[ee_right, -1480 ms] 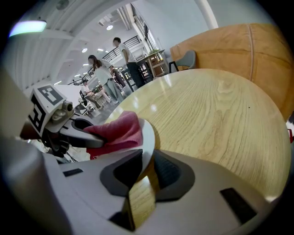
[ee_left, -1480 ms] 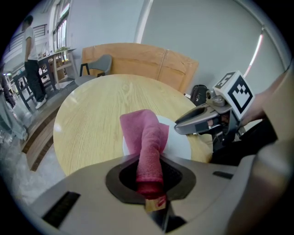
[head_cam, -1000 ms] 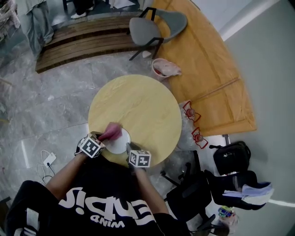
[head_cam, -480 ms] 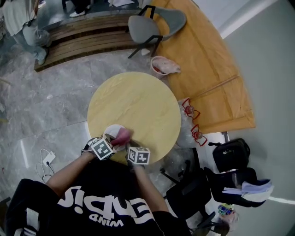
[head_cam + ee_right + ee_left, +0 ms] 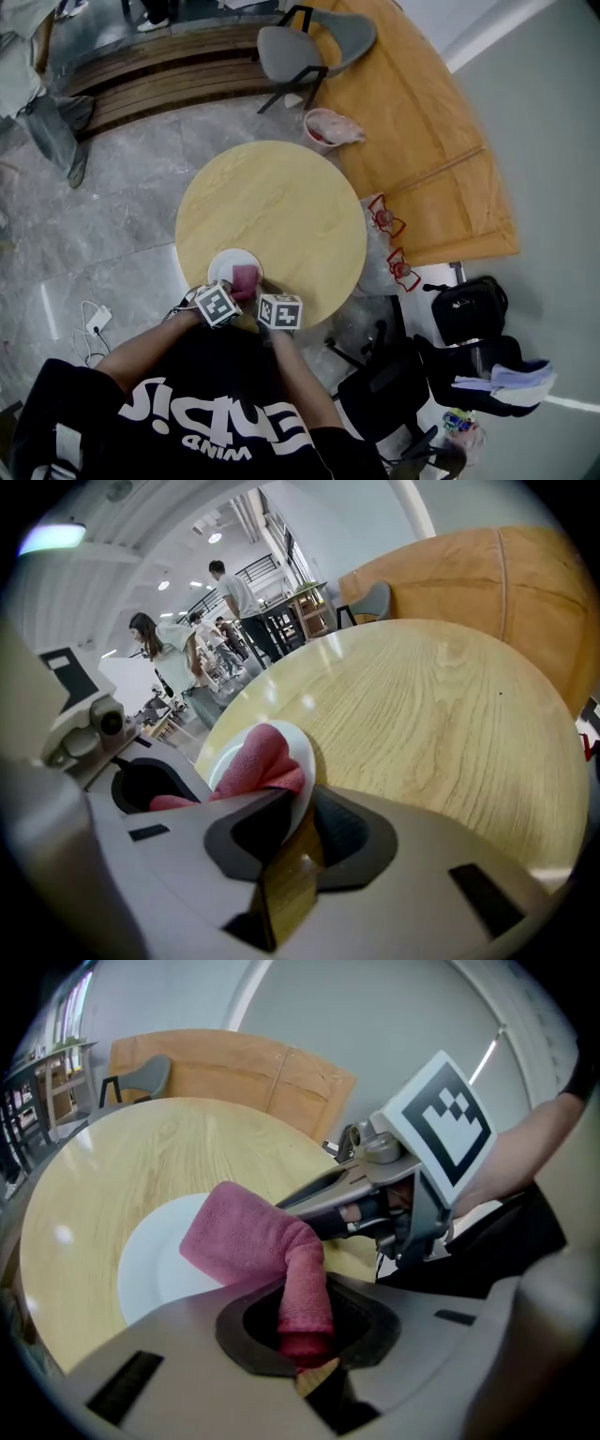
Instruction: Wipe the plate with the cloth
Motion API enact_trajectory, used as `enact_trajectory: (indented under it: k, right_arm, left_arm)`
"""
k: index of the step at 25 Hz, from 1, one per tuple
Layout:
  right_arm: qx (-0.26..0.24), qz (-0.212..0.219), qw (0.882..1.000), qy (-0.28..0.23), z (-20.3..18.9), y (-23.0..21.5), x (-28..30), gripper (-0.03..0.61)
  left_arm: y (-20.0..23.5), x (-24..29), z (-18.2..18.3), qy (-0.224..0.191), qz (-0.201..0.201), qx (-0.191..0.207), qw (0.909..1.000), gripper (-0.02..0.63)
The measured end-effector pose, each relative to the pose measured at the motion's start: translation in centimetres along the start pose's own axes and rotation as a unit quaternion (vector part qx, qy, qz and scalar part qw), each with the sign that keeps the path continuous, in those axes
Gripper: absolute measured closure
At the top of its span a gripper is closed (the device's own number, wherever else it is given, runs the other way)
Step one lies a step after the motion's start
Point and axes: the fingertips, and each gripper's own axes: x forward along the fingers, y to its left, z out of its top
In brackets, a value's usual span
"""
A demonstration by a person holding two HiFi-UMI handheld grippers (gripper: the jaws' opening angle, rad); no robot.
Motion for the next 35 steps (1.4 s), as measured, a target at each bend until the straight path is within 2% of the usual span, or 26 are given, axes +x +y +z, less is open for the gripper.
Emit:
enact_trajectory:
  k: [5,9,19,25,35]
  right_arm:
    - [-0.015,-0.004,1.000,0.005,0.0,0.0,0.0,0.485]
    - [-0.019,0.000,1.000,0.007,0.0,0.1,0.0,0.485]
    - [-0.022,0.011,1.000,0.010,-0.1,0.0,0.1,0.485]
    - [-0.024,0.016,1.000,0.008,0.0,0.1,0.0,0.485]
    - [-0.028,0.021,0.999,0.002,0.0,0.2,-0.1,0.485]
  left_arm:
    - [0.4,0.7,-0.6,-0.012,0.002,-0.013,0.9998,0.563]
    - [1.4,0.1,-1.1,-0.005,0.028,-0.022,0.9994,0.562]
    - [2.7,-0.9,-1.5,-0.029,0.031,-0.074,0.9963,0.562]
    - [3.9,-2.1,-1.8,-0.031,0.050,-0.084,0.9947,0.561]
    - [5.1,-3.9,-2.5,-0.040,0.070,-0.075,0.9940,0.562]
